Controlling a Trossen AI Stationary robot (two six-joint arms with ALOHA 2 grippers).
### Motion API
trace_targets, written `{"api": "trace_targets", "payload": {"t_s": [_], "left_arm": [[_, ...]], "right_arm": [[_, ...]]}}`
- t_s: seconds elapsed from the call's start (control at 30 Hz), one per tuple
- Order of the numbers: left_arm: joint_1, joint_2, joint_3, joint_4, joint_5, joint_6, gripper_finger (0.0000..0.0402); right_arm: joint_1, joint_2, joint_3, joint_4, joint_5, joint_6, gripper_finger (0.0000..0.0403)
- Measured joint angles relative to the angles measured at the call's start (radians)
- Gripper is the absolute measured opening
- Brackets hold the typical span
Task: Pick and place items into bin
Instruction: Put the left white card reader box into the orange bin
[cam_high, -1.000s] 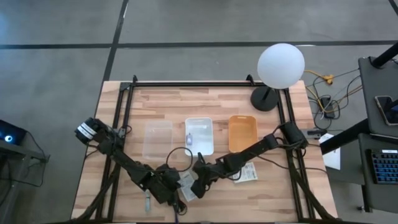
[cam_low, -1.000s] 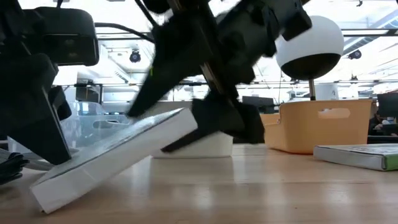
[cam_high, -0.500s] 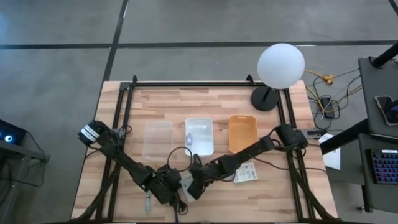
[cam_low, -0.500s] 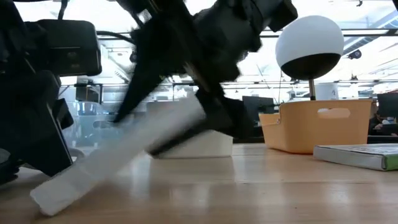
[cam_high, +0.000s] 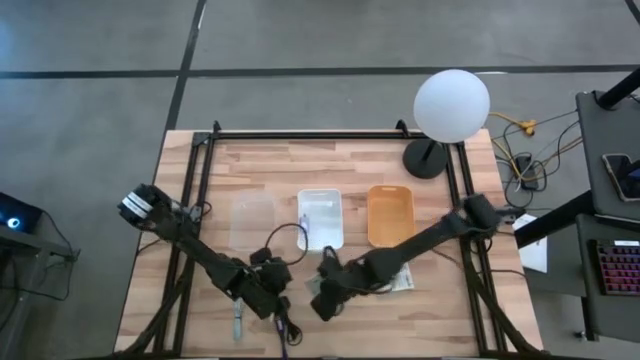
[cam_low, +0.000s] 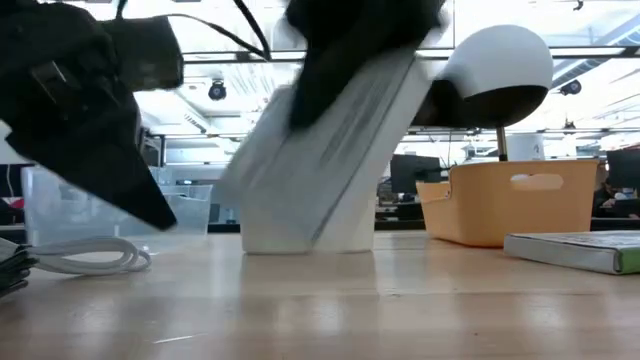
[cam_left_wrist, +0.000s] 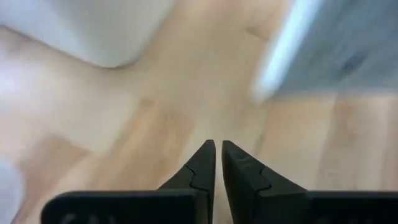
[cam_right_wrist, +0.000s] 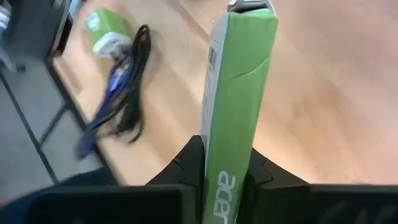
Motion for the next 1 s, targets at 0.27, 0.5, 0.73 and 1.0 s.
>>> {"api": "trace_targets", "payload": {"t_s": [0.27,0.5,0.73,1.0], "left_arm": [[0.016,-0.139,-0.019,-0.020,-0.023,0.002,0.0012],[0.065,-0.207,-0.035,-0.033,0.041,0.096,0.0012],[0.089,-0.208,-0.034,-0.020,0.105,0.157,0.0012],[0.089,-0.207,-0.034,-0.012,0.094,0.156,0.0012]], "right_arm": [[0.128,-0.227,-0.002,-0.362,0.251,0.595,0.0046],[0.131,-0.392,-0.038,-0.881,0.295,0.798,0.0046],[-0.066,-0.604,-0.272,-0.787,0.287,0.558,0.0047],[-0.379,-0.787,-0.677,-0.281,0.089,0.254,0.0047]]}}
